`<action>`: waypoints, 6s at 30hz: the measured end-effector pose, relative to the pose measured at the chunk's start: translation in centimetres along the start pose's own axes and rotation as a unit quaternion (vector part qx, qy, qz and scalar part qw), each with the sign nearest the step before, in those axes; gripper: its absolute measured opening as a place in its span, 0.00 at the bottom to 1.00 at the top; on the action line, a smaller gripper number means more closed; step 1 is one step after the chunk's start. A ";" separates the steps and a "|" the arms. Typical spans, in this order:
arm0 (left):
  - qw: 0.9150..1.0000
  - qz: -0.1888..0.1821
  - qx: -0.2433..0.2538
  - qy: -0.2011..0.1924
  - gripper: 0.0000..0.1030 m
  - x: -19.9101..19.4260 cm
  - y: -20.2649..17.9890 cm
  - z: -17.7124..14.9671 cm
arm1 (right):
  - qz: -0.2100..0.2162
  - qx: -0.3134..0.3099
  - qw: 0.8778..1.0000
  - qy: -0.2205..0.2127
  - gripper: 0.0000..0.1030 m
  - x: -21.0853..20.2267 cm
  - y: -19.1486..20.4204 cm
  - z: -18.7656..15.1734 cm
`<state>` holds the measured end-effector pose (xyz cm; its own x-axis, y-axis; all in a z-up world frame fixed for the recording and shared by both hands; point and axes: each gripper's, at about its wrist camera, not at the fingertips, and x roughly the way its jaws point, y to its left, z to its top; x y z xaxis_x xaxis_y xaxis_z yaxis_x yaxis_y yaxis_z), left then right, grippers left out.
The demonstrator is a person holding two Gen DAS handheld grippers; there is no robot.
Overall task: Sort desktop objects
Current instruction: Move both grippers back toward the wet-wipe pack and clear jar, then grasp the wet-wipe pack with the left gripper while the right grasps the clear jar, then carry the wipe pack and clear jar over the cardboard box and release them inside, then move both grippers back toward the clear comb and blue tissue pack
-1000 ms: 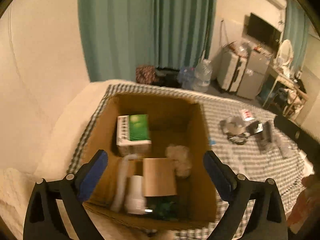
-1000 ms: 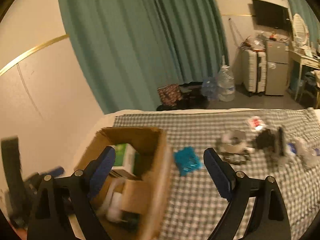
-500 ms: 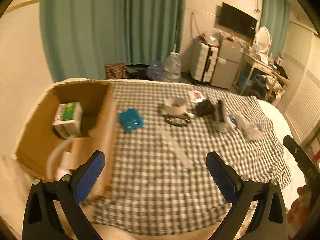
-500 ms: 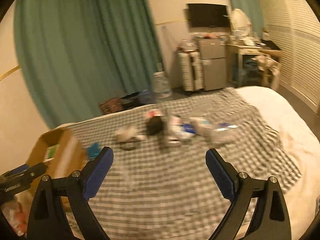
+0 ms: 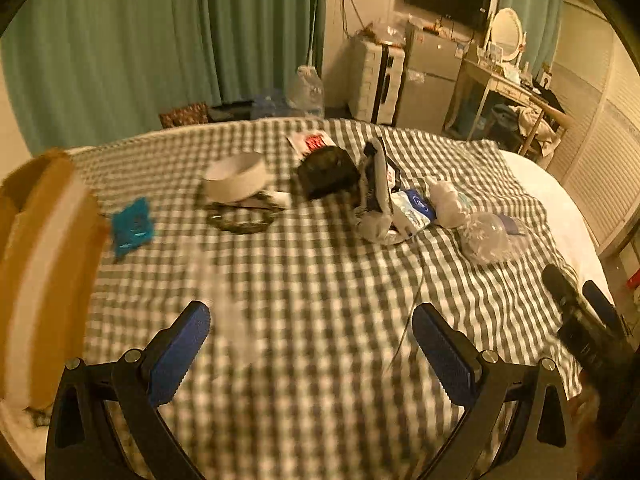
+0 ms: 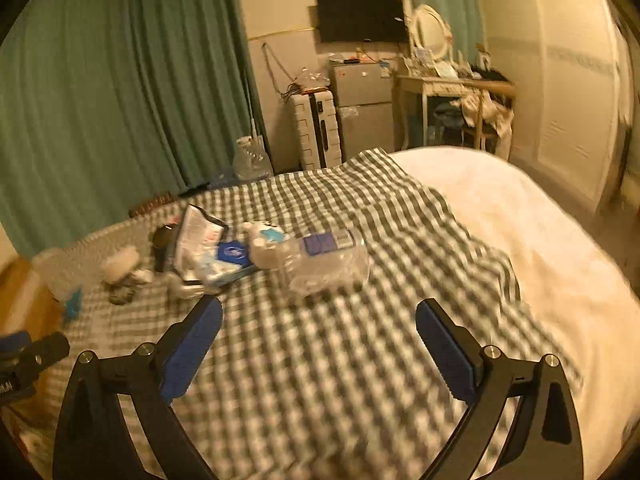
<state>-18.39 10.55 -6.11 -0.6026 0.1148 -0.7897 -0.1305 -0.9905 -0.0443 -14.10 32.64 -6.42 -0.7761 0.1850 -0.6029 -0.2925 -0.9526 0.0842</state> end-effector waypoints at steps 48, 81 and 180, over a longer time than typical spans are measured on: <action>0.992 -0.120 0.011 0.028 0.09 8.8 -2.9 9.8 | 0.048 0.053 0.994 0.085 0.85 10.9 -0.8 0.8; 0.993 -0.062 0.033 -0.099 0.09 -22.1 12.8 8.7 | 0.115 -0.091 0.989 -0.018 0.85 -15.8 14.7 4.9; 0.996 0.065 -0.026 0.055 1.00 -3.2 9.3 -2.6 | 0.062 -0.033 0.997 0.015 0.95 -5.7 11.3 -2.6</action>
<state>-15.60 0.78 -5.56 -0.5212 -0.0218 -0.8531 -0.0144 -0.9993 0.0343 -11.53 20.19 -4.06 -0.7862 0.0589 -0.6151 -0.1581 -0.9815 0.1080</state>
